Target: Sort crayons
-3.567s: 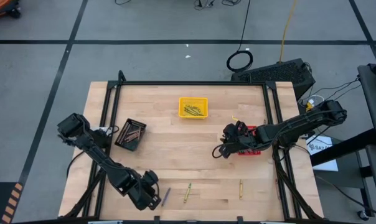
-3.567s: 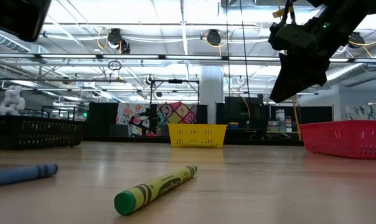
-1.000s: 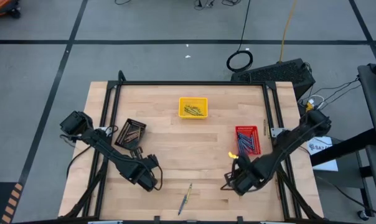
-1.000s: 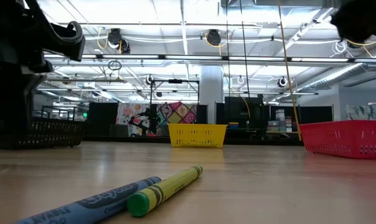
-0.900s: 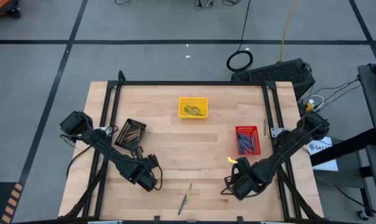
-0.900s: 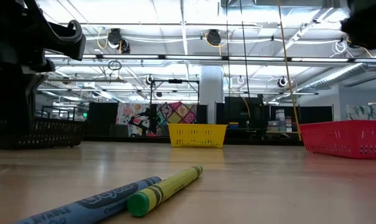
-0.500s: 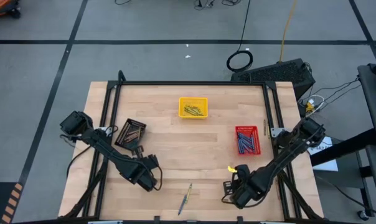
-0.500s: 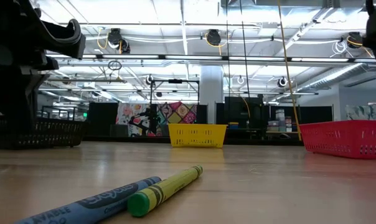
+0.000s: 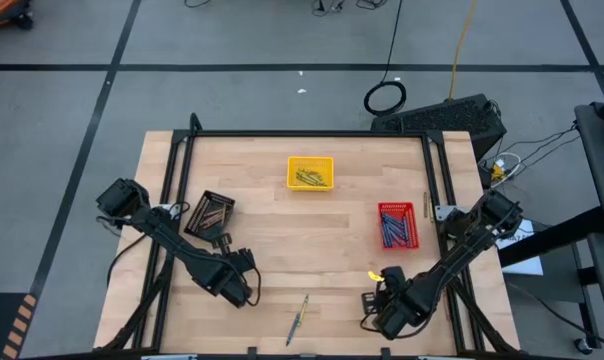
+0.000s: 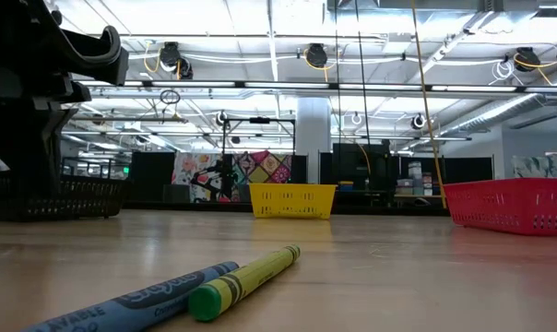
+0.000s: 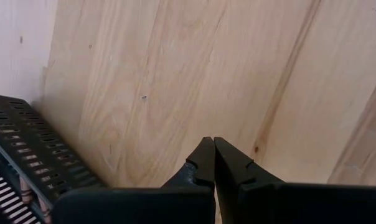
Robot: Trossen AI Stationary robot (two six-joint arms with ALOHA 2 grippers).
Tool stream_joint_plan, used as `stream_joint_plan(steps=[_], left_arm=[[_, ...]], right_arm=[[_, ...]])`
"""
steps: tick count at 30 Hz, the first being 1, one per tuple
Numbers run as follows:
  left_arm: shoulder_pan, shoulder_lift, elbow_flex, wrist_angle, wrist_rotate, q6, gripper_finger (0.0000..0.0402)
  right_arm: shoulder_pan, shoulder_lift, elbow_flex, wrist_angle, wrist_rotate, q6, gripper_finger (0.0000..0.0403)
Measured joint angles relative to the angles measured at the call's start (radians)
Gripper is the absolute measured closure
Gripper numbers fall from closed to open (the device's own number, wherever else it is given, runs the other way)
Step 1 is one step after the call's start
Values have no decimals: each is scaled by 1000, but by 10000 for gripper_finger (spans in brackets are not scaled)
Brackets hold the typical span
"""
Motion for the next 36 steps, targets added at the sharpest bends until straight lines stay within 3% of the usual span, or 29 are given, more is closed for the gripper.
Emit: stream_joint_plan(steps=[20,27,31,36], left_arm=[[0,0,0,4,7,-2,401],[0,0,0,4,8,-2,401],[0,0,0,3,8,-2,401],[0,0,0,3,8,-1,401]], right_arm=[[10,62,-2,10,-28,-18,316],[10,56,-72,119,-30,-19,318],[10,55,-100,149,-31,-38,338],[10,57,-101,127,-30,-75,393]])
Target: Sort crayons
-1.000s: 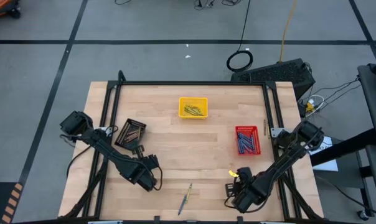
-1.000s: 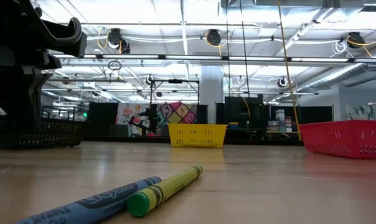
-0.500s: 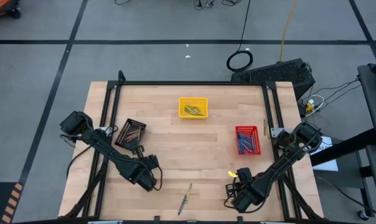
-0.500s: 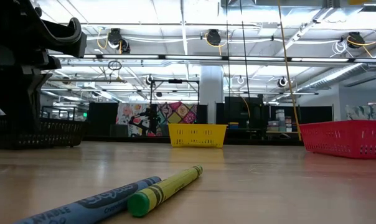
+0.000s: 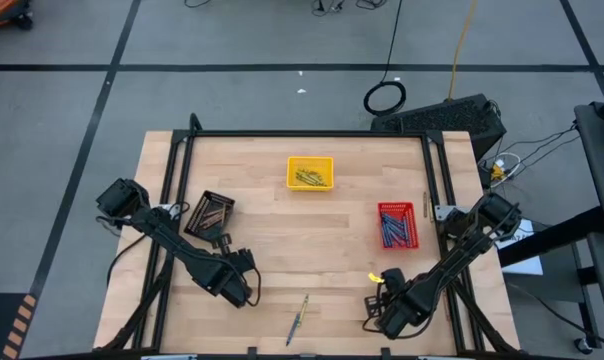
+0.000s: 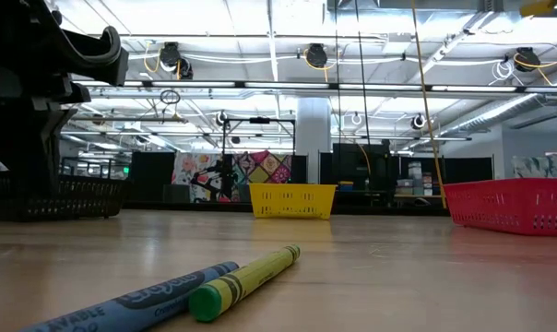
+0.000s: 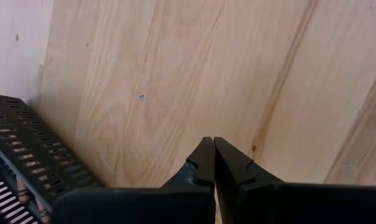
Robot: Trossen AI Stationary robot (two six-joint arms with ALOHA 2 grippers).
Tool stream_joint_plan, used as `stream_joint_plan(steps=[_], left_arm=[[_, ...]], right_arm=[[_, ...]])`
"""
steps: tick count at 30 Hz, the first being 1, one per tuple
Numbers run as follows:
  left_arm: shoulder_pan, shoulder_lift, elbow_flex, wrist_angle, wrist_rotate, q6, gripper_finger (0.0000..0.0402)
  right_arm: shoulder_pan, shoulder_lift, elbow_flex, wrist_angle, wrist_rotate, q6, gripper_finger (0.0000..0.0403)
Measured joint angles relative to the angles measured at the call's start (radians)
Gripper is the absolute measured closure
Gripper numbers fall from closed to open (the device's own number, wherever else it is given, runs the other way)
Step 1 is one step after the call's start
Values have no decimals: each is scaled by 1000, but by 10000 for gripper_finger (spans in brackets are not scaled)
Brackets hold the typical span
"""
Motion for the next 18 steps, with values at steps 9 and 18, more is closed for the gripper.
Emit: stream_joint_plan(steps=[9,18], left_arm=[[0,0,0,0,0,0,401],[0,0,0,0,0,-1,401]], right_arm=[[0,2,-2,-39,4,-56,400],[1,-44,-3,-34,51,-94,402]])
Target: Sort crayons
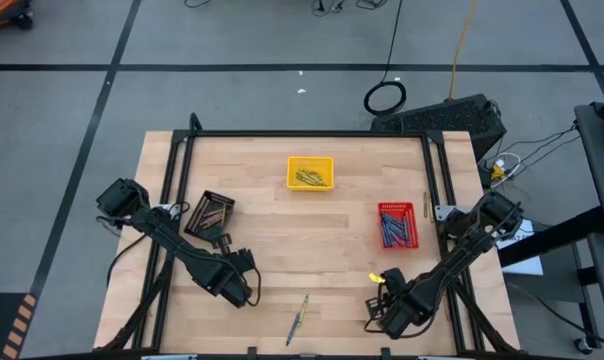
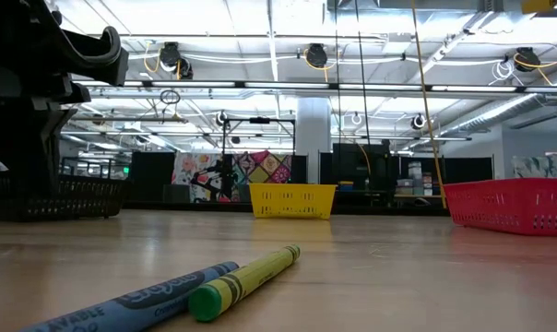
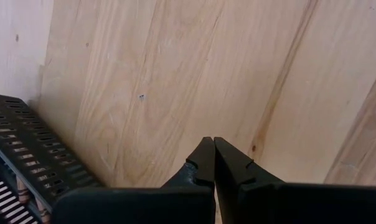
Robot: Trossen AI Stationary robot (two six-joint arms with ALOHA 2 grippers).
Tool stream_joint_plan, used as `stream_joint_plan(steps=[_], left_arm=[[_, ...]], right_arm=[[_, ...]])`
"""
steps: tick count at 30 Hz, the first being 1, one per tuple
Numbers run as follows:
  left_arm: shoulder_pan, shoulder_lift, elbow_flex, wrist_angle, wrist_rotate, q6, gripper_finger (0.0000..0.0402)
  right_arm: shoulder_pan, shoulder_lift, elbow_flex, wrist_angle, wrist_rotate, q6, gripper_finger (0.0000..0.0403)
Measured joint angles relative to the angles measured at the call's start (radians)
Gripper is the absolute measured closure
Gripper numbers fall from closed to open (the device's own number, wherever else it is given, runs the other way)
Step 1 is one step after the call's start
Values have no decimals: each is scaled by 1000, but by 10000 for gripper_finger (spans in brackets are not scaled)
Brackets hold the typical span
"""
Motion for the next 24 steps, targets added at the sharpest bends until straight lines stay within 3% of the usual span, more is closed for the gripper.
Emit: stream_joint_plan(steps=[4,14,24], left_arm=[[0,0,0,0,0,0,401],[0,0,0,0,0,1,402],[2,0,0,0,7,-6,402]], right_arm=[[-3,-23,-3,-19,82,-14,402],[-13,-41,12,-15,118,-56,403],[-134,-107,37,-14,226,-302,403]])
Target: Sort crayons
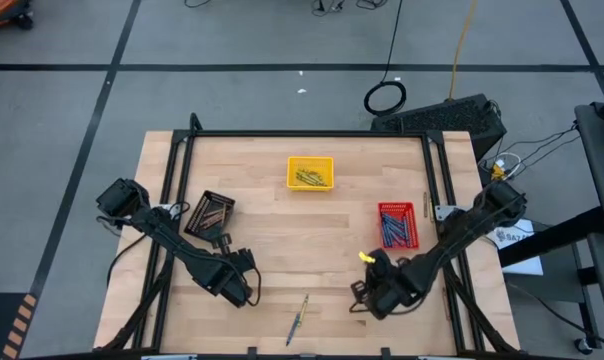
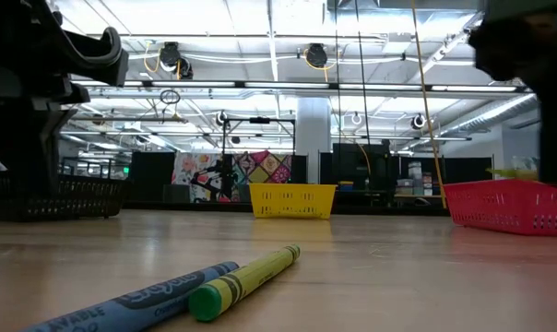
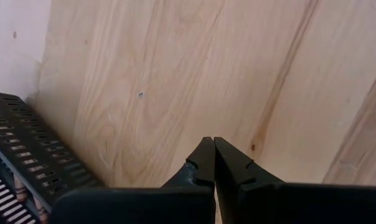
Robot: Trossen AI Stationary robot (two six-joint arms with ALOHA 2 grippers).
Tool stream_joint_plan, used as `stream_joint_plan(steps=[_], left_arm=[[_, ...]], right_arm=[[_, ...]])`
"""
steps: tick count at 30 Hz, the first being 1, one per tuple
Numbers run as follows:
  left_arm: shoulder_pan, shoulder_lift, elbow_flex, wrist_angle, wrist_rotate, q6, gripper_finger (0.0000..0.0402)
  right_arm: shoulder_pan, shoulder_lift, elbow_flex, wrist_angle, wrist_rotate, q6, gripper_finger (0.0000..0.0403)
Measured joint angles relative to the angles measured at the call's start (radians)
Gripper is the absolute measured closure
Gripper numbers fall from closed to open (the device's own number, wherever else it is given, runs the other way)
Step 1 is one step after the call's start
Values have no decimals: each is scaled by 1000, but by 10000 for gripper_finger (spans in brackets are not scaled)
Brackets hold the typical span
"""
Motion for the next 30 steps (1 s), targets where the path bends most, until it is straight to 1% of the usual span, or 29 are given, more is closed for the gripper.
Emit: stream_joint_plan(steps=[5,13,20,23,26,30], left_arm=[[0,0,0,-2,31,0,402],[0,0,0,-3,33,0,402],[0,0,0,0,33,-1,402],[0,0,0,0,33,-7,402],[0,0,0,0,33,-27,402],[0,0,0,0,39,-30,402]], right_arm=[[-99,-31,0,2,20,-186,403],[-281,-45,1,25,21,-501,403],[-444,-45,1,148,15,-787,403],[-514,-45,1,205,-11,-896,403],[-583,-45,1,257,-14,-991,403],[-677,-45,1,343,-67,-1097,403]])
